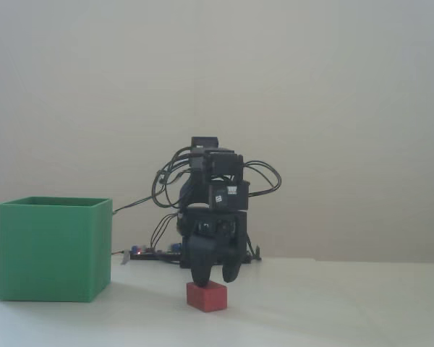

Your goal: Grasp a red block and put it in the green bin.

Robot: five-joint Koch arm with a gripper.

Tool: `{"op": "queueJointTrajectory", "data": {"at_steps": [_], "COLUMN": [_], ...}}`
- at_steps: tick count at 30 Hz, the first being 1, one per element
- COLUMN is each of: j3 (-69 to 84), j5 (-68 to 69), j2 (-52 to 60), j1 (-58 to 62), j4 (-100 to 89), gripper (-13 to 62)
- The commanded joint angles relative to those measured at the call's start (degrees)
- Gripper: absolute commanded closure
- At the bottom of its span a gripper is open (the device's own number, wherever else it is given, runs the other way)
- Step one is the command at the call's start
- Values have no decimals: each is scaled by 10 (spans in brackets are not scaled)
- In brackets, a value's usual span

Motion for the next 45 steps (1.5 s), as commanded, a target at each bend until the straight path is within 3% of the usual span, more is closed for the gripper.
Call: {"op": "queueJointTrajectory", "data": {"at_steps": [1, 18, 45], "j3": [-18, -19, -26], "j5": [-2, -2, -3], "j2": [25, 78, 24], "j1": [6, 5, 5], "j4": [-37, -33, -73], "gripper": [197, 197, 197]}}
